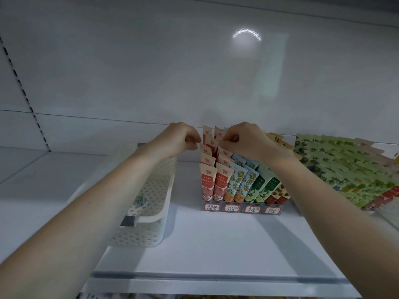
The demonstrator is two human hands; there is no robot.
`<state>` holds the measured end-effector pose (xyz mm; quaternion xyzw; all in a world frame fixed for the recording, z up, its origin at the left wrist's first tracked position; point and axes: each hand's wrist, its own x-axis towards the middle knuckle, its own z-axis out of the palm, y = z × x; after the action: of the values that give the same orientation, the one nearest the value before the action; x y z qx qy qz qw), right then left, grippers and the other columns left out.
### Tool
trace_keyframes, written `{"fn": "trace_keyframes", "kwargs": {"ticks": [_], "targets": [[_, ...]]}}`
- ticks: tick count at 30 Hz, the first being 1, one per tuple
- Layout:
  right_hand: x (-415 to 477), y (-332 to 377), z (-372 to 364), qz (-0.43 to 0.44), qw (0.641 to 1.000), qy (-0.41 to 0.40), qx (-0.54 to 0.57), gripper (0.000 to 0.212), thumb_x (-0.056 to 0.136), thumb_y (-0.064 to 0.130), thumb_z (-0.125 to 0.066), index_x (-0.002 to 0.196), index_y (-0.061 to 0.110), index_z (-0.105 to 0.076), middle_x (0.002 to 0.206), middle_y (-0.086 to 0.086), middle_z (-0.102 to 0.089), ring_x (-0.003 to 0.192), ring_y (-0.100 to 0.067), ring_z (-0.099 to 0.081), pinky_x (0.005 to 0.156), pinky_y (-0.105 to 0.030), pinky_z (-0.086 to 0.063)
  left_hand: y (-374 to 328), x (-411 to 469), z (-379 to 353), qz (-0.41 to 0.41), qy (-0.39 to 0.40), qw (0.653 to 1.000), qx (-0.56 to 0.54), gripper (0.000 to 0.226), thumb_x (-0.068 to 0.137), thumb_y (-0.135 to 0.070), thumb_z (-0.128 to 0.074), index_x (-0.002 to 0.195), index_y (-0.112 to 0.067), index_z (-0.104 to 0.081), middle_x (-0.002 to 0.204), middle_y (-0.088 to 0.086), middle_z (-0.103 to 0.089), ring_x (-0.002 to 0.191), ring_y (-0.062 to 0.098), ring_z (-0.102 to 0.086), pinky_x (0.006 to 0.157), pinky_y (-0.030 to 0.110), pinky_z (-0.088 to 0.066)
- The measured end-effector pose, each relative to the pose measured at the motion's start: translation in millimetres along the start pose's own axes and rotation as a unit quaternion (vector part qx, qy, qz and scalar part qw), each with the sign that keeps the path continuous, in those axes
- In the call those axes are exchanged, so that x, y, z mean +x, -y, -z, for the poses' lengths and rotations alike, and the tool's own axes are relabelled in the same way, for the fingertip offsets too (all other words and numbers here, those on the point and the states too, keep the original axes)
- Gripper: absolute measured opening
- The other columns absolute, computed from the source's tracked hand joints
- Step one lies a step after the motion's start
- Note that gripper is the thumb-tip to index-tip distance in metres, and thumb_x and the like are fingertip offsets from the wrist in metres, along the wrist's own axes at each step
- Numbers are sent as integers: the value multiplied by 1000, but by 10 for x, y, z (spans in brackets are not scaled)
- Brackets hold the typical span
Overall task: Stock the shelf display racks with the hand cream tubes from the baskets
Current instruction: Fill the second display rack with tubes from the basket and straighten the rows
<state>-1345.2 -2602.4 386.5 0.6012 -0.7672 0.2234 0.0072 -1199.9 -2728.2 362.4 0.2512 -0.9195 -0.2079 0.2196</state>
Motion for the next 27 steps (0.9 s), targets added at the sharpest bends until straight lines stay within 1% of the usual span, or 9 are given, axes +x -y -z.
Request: {"fn": "trace_keyframes", "kwargs": {"ticks": [2, 4, 8, 10, 12, 16, 20, 22, 27], "targets": [[-11, -2, -14, 5, 1000, 11, 2, 13, 88, 17, -60, 85, 7, -69, 80, 1, -63, 76, -16, -60, 64, -22, -48, -57, 21, -26, -9, -14, 1000, 3, 19, 84, -5, -65, 103, -4, -69, 105, 8, -68, 86, 8, -56, 79, 14, -39], [-6, 2, -24, 13, 1000, 15, -5, 11, 87, 13, -60, 85, 9, -69, 77, 5, -59, 70, -10, -56, 62, -18, -45, -108, 42, -53, -23, -27, 999, 6, 14, 84, -5, -65, 97, -2, -70, 101, 9, -69, 86, 11, -58, 73, 11, -37], [15, -2, -42, 20, 1000, 12, -17, 14, 85, 3, -57, 88, 8, -70, 82, 3, -62, 76, -12, -57, 73, -27, -51, -163, 61, -105, -42, -44, 998, 6, 9, 83, -4, -65, 90, 0, -70, 95, 11, -70, 85, 15, -61, 67, 13, -38], [18, -3, -44, 23, 999, 12, -21, 15, 85, 3, -56, 89, 8, -70, 83, 3, -61, 78, -13, -58, 75, -28, -50, -172, 67, -122, -47, -47, 998, 5, 9, 83, -3, -65, 89, 1, -70, 93, 11, -70, 85, 16, -61, 64, 9, -37], [21, -6, -45, 25, 999, 14, -22, 15, 85, 3, -56, 88, 8, -70, 83, 3, -62, 79, -13, -57, 76, -28, -50, -179, 61, -125, -50, -50, 997, 1, 8, 82, -2, -65, 88, 1, -70, 91, 10, -70, 81, 12, -59, 63, 3, -35], [22, -23, -49, 24, 999, 9, -22, 14, 85, 4, -56, 88, 9, -69, 81, 5, -59, 78, -12, -56, 75, -26, -49, -188, 31, -117, -53, -52, 997, -2, 6, 82, -1, -65, 86, 2, -69, 83, 3, -65, 69, 3, -50, 60, -1, -33], [15, -32, -49, 21, 1000, 8, -17, 13, 86, 6, -57, 89, 9, -69, 80, 5, -59, 78, -13, -57, 75, -28, -50, -189, 3, -120, -54, -55, 997, 0, 8, 83, -1, -65, 90, 1, -68, 80, -4, -56, 71, 4, -49, 60, -3, -34], [11, -28, -45, 24, 1000, 9, -18, 12, 86, 6, -57, 89, 9, -69, 79, 5, -58, 77, -12, -56, 75, -28, -49, -193, 1, -121, -58, -57, 997, -2, 8, 83, -1, -65, 90, 1, -68, 80, -5, -56, 69, 2, -48, 60, -3, -34], [20, -27, -46, 21, 1000, 4, -11, 11, 87, 9, -58, 88, 9, -68, 79, 4, -59, 77, -13, -56, 75, -29, -50, -180, 10, -120, -51, -62, 997, -4, 9, 83, -3, -65, 92, 0, -68, 81, -4, -56, 76, 7, -51, 60, -2, -35]]}}
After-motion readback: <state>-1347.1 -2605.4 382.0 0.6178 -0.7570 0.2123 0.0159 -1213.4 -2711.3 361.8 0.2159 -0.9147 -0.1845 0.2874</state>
